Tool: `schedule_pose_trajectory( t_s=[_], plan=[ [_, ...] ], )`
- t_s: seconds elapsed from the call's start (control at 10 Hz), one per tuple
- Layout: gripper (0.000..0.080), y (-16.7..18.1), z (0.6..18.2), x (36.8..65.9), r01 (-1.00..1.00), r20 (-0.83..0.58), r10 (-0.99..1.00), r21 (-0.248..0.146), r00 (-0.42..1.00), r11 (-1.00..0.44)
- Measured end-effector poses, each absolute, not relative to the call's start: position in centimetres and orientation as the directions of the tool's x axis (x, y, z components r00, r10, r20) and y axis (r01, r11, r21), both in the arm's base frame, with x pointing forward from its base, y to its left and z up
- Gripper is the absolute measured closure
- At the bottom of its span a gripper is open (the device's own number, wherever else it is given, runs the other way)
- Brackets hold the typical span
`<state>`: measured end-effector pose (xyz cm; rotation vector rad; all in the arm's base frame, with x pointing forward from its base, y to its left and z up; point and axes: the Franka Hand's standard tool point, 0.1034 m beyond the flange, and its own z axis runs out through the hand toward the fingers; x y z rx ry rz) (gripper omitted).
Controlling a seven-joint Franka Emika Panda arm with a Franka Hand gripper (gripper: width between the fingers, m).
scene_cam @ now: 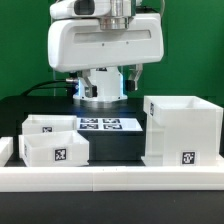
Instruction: Assemble drawer
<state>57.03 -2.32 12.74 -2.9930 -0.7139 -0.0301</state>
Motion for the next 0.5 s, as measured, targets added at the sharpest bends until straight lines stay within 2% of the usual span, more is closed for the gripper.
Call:
schedule_pose_trajectory(
  t_s=[0.2, 0.5],
  plan=[
    [0.0151, -2.3, 12.7, 57.0, 0.458, 0.033, 0.456, -0.059, 0.889, -0.887],
    [0.0151, -5.3, 10.1, 54.2, 0.504, 0.052, 0.502, -0.03, 0.863, -0.863]
  ],
)
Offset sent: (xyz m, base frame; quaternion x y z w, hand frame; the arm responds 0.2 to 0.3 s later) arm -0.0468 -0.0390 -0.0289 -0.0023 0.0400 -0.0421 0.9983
